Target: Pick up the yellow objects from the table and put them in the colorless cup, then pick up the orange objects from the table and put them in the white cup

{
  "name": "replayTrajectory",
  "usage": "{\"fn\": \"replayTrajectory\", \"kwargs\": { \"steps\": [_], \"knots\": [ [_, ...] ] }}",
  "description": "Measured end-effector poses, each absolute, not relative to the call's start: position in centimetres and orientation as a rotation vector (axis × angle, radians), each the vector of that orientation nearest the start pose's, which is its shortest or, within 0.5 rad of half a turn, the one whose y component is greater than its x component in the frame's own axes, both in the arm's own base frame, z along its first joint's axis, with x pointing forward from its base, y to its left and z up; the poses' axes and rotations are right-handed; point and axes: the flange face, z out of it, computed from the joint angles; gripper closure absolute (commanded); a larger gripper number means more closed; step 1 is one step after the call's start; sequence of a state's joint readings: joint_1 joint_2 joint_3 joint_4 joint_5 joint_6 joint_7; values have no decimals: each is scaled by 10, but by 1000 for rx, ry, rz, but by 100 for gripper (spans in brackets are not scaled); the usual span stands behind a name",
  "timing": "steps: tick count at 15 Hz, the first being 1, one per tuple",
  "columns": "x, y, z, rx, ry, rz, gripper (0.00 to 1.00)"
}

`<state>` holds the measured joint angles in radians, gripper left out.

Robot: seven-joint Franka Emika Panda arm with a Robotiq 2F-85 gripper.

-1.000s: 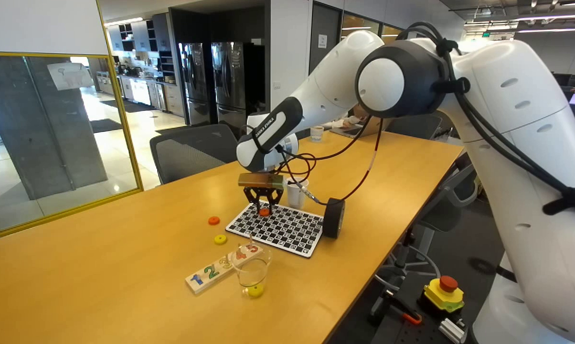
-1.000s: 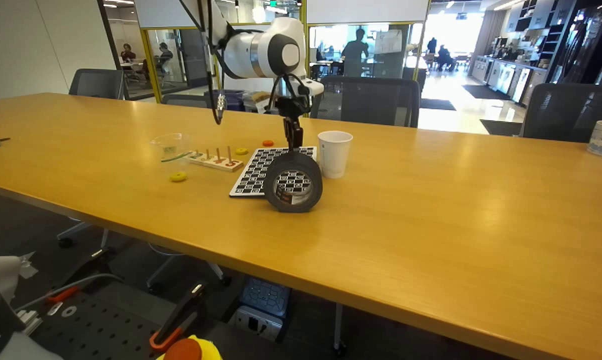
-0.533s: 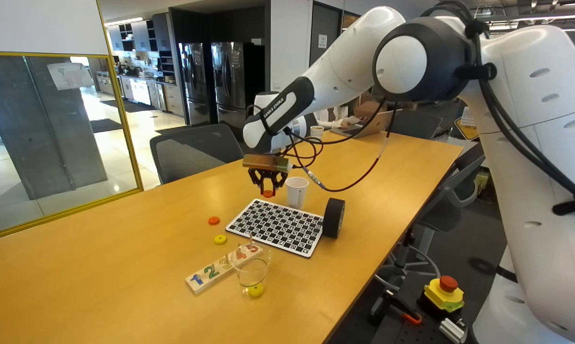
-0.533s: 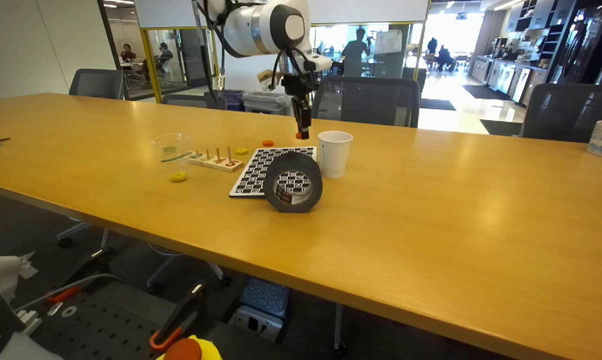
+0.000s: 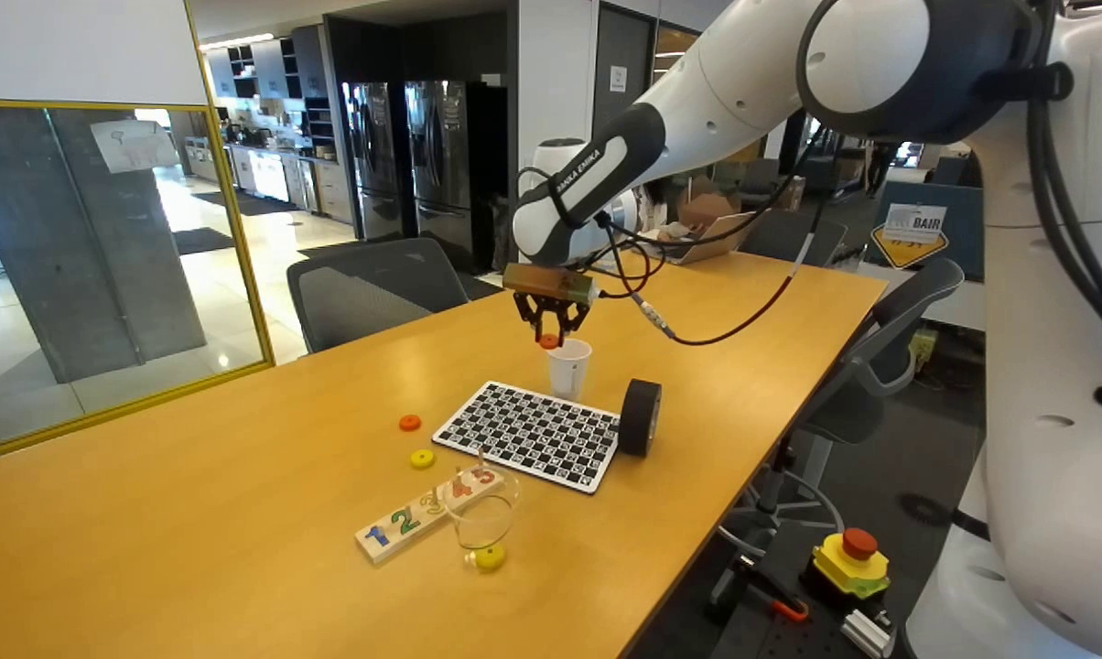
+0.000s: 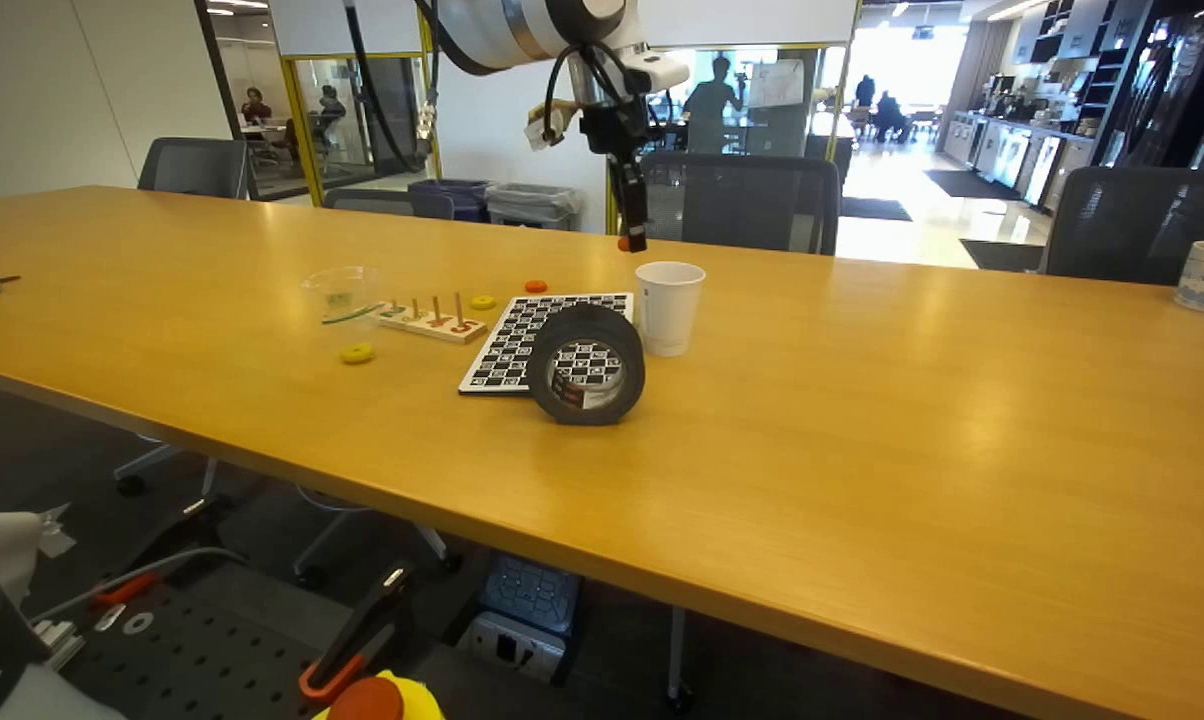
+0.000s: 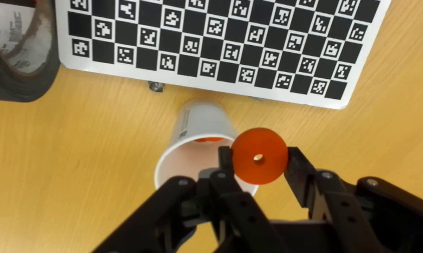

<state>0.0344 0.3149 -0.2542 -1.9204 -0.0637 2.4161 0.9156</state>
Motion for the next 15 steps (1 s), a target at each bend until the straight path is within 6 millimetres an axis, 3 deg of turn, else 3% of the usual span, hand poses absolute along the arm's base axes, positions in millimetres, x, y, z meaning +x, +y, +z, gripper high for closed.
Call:
{"fn": "replayTrajectory", "kwargs": {
  "steps": [6,15],
  "knots": [
    [597,-150,345,-2694,1730,-334,75],
    [594,-167,340,-2653,1796,-336,75]
  ]
}}
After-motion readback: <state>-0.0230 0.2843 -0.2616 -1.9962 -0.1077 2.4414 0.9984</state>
